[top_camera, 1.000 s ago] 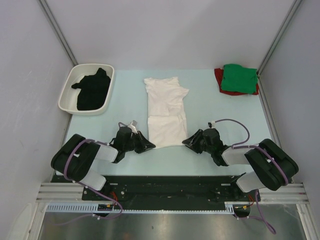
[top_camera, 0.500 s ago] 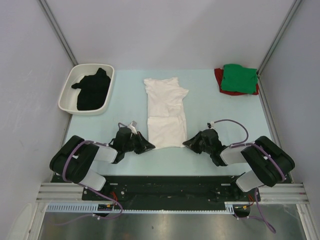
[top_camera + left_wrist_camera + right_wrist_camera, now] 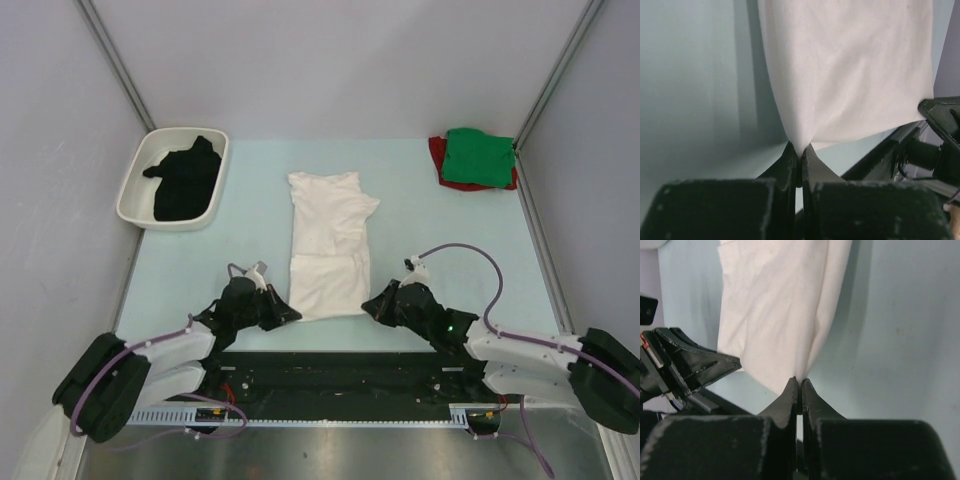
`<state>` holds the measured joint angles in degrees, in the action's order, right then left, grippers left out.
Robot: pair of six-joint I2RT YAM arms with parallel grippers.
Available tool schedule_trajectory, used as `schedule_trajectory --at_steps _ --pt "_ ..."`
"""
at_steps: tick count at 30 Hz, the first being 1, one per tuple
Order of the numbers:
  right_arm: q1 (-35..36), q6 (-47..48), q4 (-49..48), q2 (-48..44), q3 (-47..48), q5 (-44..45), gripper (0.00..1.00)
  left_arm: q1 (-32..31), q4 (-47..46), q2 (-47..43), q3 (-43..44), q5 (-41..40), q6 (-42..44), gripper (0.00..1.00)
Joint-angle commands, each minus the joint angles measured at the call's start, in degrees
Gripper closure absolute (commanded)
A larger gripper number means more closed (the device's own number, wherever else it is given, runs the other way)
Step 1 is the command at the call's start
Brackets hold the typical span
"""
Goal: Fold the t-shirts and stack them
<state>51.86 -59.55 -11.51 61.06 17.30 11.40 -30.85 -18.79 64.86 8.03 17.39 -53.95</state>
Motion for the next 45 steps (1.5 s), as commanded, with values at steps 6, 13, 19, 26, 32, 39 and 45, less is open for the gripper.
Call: schedule_trajectory --at_steps 6,13,19,26,32,39,45 --pt "15.2 -1.72 21.7 -14.82 0.62 21.03 1.0 -7.21 21.4 -26.24 -1.01 -8.94 -3.79 1.0" --pt "9.94 9.09 16.71 -12.81 7.56 19.2 1.0 -7.12 28.81 -21.48 14.28 -12.47 3.76 1.0" --pt "-4.81 17.71 6.52 -5.89 12.66 4.11 1.0 -4.67 24.86 -9.17 24.04 -11.5 7.89 1.0" --pt "-20.64 19.47 -2.02 9.67 23.37 -13.22 1.0 3.6 20.99 2.43 32.12 -6.58 12.2 1.0" --pt "-25.83 18.77 -5.45 23.47 32.53 -19.39 1.0 10.45 17.22 14.31 40.99 0.09 13.96 1.0" --pt "-29.52 17.37 -7.74 32.53 40.35 -21.42 1.0 14.5 14.93 27.41 52.42 5.18 13.97 1.0" --pt "-32.6 15.96 -10.02 39.13 45.18 -23.44 1.0 15.29 16.76 38.13 63.85 6.78 14.4 1.0"
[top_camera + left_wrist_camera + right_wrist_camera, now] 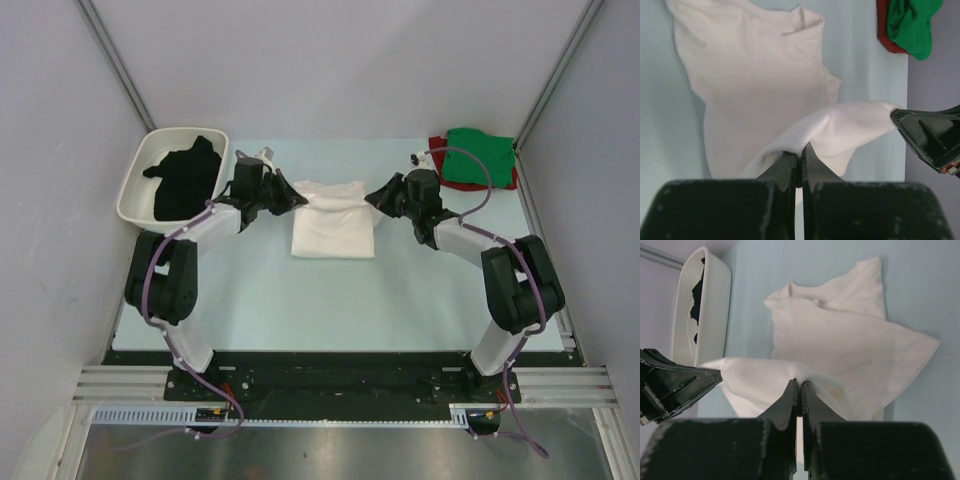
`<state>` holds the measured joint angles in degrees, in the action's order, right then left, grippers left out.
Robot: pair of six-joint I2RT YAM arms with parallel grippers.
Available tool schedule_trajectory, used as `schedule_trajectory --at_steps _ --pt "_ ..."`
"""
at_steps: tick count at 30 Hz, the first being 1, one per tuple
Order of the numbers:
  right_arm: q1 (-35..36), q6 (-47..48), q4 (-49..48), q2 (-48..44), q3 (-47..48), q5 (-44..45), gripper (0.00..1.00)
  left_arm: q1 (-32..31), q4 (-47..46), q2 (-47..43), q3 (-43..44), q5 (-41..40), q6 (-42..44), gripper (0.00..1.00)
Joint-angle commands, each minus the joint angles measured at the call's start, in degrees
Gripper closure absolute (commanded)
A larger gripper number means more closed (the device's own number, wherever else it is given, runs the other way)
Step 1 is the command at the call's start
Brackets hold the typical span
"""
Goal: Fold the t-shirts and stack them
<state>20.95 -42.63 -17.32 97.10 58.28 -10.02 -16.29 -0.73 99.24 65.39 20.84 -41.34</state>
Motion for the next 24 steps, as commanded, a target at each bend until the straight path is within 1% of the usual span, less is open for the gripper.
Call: schedule_trajectory --at_steps 1,5,8,10,11,12,13,14,15,16,17,18,19,21,22,23,24 --pt "-2.4 -1.22 -4.56 5.01 4.9 -2.54 1.0 0.74 -1.29 4.64 8.25 3.42 1.62 1.0" --pt "-3.55 -1.58 -4.91 11.17 9.65 -3.69 1.0 1.7 -1.11 11.04 12.39 3.86 1.62 1.0" --pt "-4.42 -1.93 -4.65 16.34 14.3 -4.65 1.0 2.76 -1.11 14.04 14.94 4.12 1.53 1.0" --pt "-4.6 -2.1 -3.95 19.52 18.96 -5.62 1.0 3.72 -1.2 16.59 16.35 4.03 1.09 1.0" --pt "-4.78 -2.37 -4.03 22.92 20.98 -6.32 1.0 4.07 -1.46 17.21 16.79 3.6 0.74 1.0" --pt "-4.86 -2.63 -4.12 24.53 24.82 -6.94 1.0 4.77 -2.07 18.61 17.31 3.16 0.3 1.0" --pt "-4.87 -2.98 -4.3 26.11 27.39 -8.16 0.98 5.22 -1.91 19.32 19.06 2.54 0.12 1.0" --pt "-5.21 -3.51 -4.73 28.12 29.59 -9.48 0.84 5.66 -1.64 20.19 20.12 1.32 0.03 0.83" --pt "-5.48 -4.64 -5.35 31.36 31.7 -11.06 0.75 6.44 -1.03 20.81 21.09 0.79 -0.4 0.65" --pt "-5.57 -5.18 -5.27 32.96 36.24 -12.9 0.6 6.89 -0.85 22.04 22.06 0.43 -0.67 0.37" --pt "-5.66 -5.7 -5.01 34.02 37.85 -13.27 0.29 7.24 -0.76 22.13 23.11 -0.09 -0.84 0.01" --pt "-5.74 -5.62 -4.92 34.9 38.91 -12.75 0.17 7.68 -1.63 22.14 23.12 -1.32 -0.85 0.0" --pt "-5.83 -5.36 -5.0 34.65 38.93 -11.96 0.01 7.77 -1.9 21.53 22.77 -1.59 -0.76 0.0" --pt "-5.75 -3.35 -6.31 32.64 36.92 -10.55 0.0 7.86 -2.78 20.21 21.72 -1.42 -0.32 0.0" --pt "-5.83 -2.55 -6.84 29.49 35.34 -10.02 0.0 7.77 -2.96 19.24 19.28 -1.07 -0.32 0.0" --pt "-5.83 -1.67 -7.54 27.2 30.8 -9.58 0.0 7.59 -4.79 16.02 17.17 -0.98 -0.49 0.0" --pt "-5.75 -0.62 -7.73 25.09 28.84 -8.62 0.0 7.16 -6.02 14.07 14.71 -0.89 -0.93 0.0"
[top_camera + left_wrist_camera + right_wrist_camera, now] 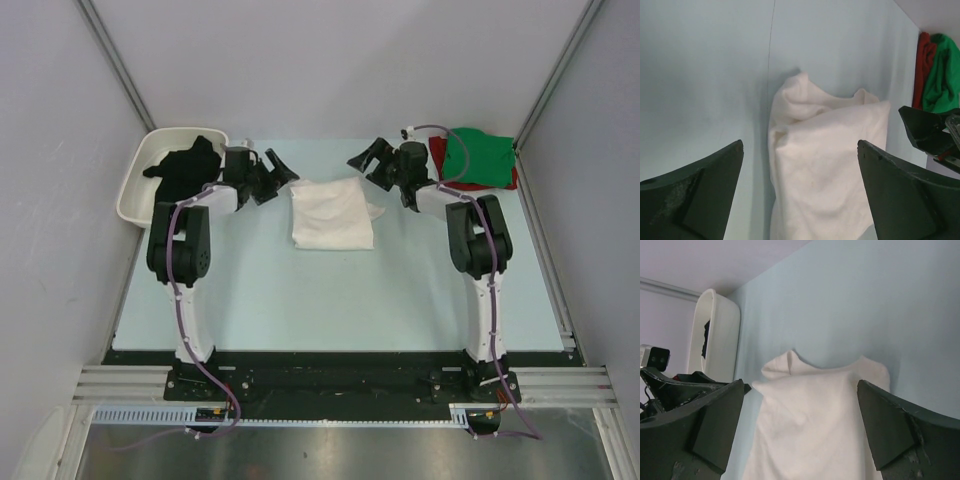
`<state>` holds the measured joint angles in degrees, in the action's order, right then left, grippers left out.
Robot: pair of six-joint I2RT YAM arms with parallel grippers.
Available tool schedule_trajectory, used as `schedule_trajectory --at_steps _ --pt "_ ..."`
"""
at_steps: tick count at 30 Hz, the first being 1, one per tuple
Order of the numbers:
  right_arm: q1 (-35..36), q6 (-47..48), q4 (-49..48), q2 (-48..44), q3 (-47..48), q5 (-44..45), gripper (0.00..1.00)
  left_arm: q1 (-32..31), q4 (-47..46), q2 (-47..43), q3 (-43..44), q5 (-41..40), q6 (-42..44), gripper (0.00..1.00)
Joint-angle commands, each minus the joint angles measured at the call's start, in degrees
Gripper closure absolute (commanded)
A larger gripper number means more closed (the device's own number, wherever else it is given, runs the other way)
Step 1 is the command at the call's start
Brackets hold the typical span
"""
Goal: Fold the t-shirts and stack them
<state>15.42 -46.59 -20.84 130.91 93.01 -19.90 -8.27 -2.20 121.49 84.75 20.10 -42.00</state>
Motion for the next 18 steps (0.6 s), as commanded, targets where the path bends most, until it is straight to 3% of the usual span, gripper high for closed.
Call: schedule_trajectory --at_steps 1,7,11,15,18 --pt "0.22 5.26 -3.77 -13.18 -8.17 1.79 0.0 -1.22 -5.27 -10.03 -8.95 -0.06 -0.36 0.0" --pt "5.66 16.51 11.94 -26.31 -16.1 9.08 0.0 -5.96 -1.32 -24.09 -23.45 -1.64 0.16 0.0" --pt "11.1 27.04 23.18 -33.07 -17.16 11.54 0.0 -8.51 -4.03 -33.32 -35.07 -3.04 -1.07 0.0" --pt "18.93 34.79 36.53 -35.81 -17.16 19.87 0.0 -8.95 -5.45 -40.62 -44.65 -3.57 -2.65 0.0" --pt "23.58 37.0 39.99 -35.73 -17.78 28.47 0.01 -8.95 -5.37 -45.19 -49.85 -5.15 -2.04 0.0"
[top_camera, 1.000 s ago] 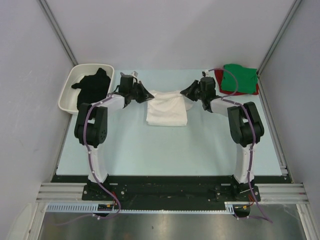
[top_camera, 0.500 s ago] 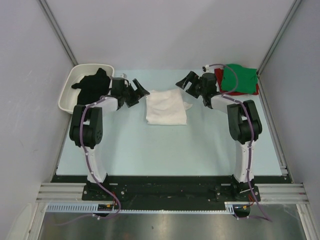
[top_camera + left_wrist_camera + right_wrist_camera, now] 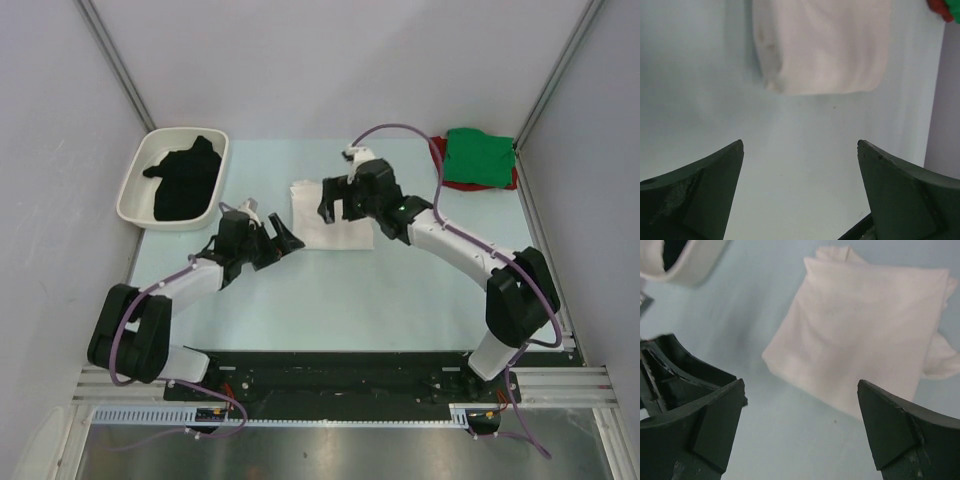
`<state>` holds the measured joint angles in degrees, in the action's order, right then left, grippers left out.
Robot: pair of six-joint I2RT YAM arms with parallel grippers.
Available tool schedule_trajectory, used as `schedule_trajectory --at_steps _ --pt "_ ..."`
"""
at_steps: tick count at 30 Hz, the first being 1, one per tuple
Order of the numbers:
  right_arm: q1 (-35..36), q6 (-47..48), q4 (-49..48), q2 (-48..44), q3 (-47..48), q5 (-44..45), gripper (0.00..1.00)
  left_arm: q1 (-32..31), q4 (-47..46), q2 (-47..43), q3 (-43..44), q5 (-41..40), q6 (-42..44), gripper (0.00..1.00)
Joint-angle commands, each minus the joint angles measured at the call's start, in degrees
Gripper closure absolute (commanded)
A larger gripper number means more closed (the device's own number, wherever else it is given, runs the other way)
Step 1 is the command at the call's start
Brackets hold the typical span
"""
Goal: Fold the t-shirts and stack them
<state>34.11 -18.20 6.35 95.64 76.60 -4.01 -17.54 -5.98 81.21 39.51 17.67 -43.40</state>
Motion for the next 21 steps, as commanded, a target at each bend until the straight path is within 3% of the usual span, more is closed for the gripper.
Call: schedule_trajectory --at_steps 1,12,21 --pt "5.7 8.88 12.9 -0.19 -1.36 13.58 0.0 0.4 -1.41 -6.31 -6.27 -2.64 -0.64 0.0" --pt "6.41 2.65 -0.28 10.79 1.87 12.01 0.0 0.49 -2.2 -19.14 -17.27 1.75 -3.54 0.0" --pt "10.45 5.09 3.56 25.19 9.44 20.94 0.0 0.49 5.36 -24.26 -15.07 -0.79 -0.29 0.0"
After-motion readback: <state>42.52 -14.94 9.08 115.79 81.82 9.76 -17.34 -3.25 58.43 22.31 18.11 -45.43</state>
